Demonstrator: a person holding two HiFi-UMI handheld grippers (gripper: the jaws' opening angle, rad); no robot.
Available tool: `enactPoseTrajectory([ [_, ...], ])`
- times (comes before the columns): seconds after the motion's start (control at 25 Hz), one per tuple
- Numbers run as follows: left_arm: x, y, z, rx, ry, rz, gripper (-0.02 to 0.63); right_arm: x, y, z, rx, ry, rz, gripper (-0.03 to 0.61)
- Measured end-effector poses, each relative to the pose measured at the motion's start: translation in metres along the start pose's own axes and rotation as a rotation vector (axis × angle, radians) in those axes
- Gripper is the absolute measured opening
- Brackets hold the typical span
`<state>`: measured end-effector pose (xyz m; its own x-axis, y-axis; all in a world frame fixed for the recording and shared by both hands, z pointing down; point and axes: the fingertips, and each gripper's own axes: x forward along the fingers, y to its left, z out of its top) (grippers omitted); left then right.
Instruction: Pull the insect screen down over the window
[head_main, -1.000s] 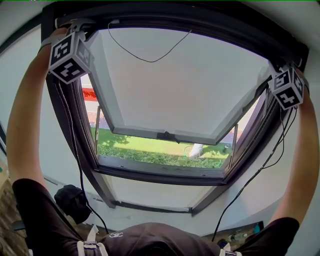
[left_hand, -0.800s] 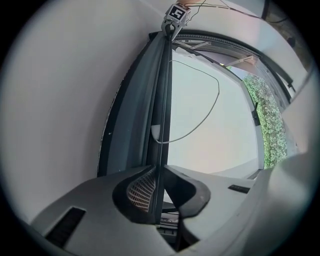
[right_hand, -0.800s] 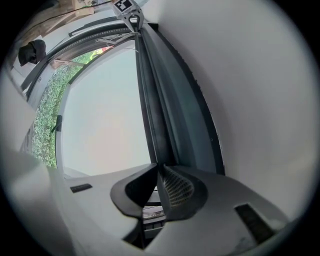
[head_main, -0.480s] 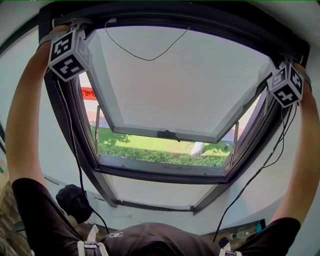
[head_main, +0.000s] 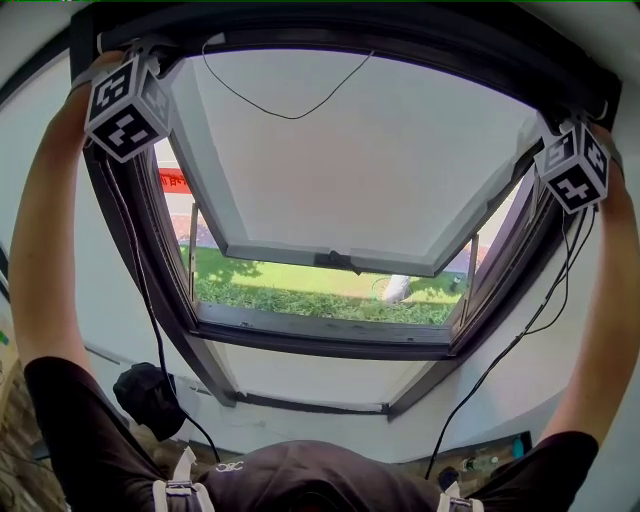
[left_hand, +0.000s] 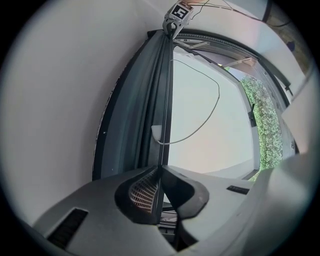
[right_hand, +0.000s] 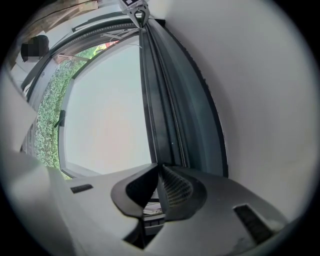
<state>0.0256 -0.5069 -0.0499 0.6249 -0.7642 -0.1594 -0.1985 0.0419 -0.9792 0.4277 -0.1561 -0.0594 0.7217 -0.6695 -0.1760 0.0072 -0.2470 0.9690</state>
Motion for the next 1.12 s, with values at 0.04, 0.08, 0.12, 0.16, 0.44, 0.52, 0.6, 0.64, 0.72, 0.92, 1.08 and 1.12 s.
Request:
enactPoseTrajectory([
  [0.04,0.0,0.0,0.0,0.001,0.0,0.006,0.037,0.0,0.0,-0.001,0.001,0.003,0.0,0.037],
  [0.08,0.0,0.001,0.001,0.004,0.0,0.009,0.035,0.0,0.0,-0.001,-0.003,0.007,0.0,0.037],
  [0.12,0.0,0.0,0.001,0.009,0.002,0.007,0.035,0.0,0.0,-0.001,-0.017,0.014,0.002,0.035],
  [0.16,0.0,0.0,0.001,0.015,0.005,0.002,0.035,0.0,0.001,-0.001,-0.038,0.025,0.008,0.034],
  [0.44,0.0,-0.001,0.001,0.047,0.019,-0.001,0.034,0.0,0.01,-0.001,-0.131,0.083,0.016,0.028],
  [0.52,-0.002,-0.016,0.0,0.045,0.023,-0.075,0.034,0.0,0.019,-0.002,-0.146,0.089,0.051,0.028],
  [0.6,-0.005,-0.033,-0.002,0.054,0.019,-0.132,0.034,-0.001,0.031,-0.003,-0.156,0.088,0.085,0.027],
  [0.64,-0.006,-0.037,-0.002,0.059,0.011,-0.132,0.034,-0.002,0.035,-0.004,-0.155,0.084,0.089,0.026],
  [0.72,-0.008,-0.046,-0.004,0.056,0.0,-0.139,0.032,-0.004,0.045,-0.006,-0.141,0.075,0.113,0.028],
  [0.92,-0.016,-0.086,-0.007,0.091,0.01,-0.211,0.032,-0.013,0.082,-0.014,-0.195,0.101,0.176,0.026],
  [1.08,-0.025,-0.127,-0.009,0.113,0.011,-0.295,0.032,-0.022,0.121,-0.023,-0.225,0.105,0.247,0.026],
  [1.12,-0.028,-0.133,-0.01,0.121,0.01,-0.296,0.032,-0.024,0.127,-0.024,-0.228,0.103,0.25,0.026],
])
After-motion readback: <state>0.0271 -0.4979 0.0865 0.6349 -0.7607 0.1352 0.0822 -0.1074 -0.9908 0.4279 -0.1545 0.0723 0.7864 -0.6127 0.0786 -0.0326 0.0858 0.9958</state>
